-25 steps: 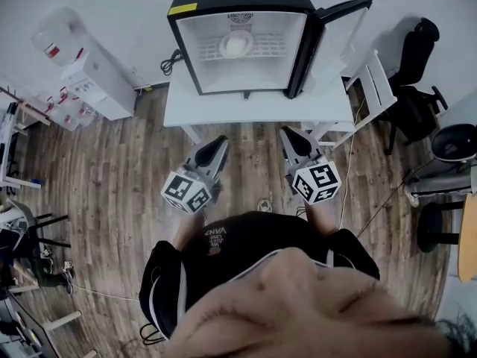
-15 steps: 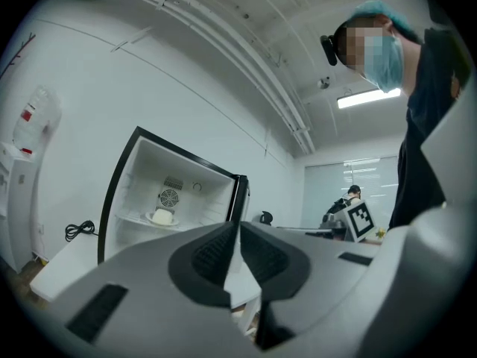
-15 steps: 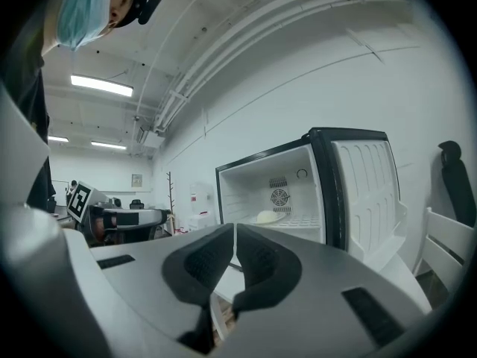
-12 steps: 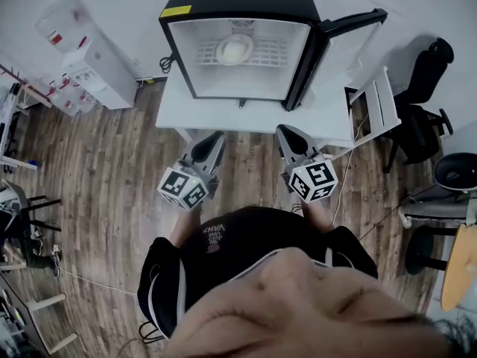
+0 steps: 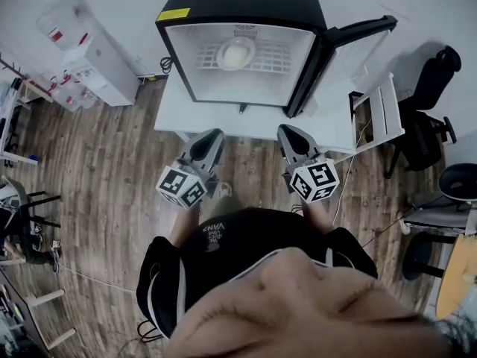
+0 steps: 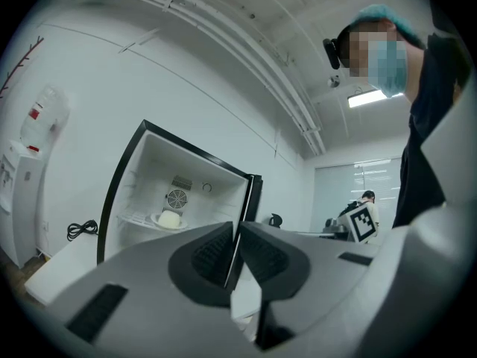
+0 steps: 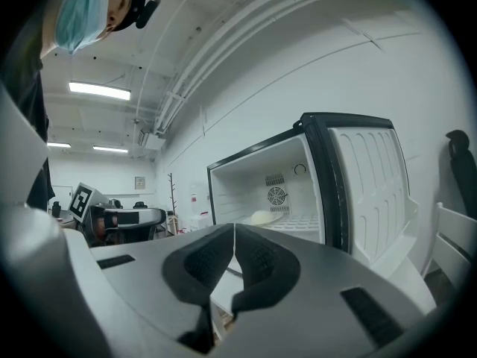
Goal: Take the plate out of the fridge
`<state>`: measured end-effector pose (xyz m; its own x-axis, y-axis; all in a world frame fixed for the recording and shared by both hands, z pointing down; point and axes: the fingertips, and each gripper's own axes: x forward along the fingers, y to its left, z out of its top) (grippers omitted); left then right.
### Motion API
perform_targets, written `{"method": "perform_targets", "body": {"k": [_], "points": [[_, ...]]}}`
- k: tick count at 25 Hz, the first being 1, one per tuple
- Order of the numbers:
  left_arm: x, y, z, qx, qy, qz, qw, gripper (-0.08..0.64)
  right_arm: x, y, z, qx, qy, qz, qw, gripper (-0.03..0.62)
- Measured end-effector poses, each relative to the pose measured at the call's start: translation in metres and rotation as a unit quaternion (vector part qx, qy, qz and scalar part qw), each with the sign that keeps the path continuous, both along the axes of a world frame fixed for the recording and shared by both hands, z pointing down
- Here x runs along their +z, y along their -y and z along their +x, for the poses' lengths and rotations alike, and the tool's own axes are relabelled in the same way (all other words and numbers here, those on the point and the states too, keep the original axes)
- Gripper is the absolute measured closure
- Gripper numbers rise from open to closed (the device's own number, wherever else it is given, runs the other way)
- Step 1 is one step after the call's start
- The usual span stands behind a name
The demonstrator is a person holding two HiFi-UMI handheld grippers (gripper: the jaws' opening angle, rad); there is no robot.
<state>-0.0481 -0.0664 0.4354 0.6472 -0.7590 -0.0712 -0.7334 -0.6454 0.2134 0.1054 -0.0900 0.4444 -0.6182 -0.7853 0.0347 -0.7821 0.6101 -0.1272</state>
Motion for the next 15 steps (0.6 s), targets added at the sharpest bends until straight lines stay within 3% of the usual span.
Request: {"method": "perform_targets", "body": {"k": [15], "points": [[-0.007,0.083,-0.022,0.048,-0.006,-0.011,0.9988,0.522,-0.008,0.068,-0.033,0.032,0.007,-0.004,0.999,0.58]]}}
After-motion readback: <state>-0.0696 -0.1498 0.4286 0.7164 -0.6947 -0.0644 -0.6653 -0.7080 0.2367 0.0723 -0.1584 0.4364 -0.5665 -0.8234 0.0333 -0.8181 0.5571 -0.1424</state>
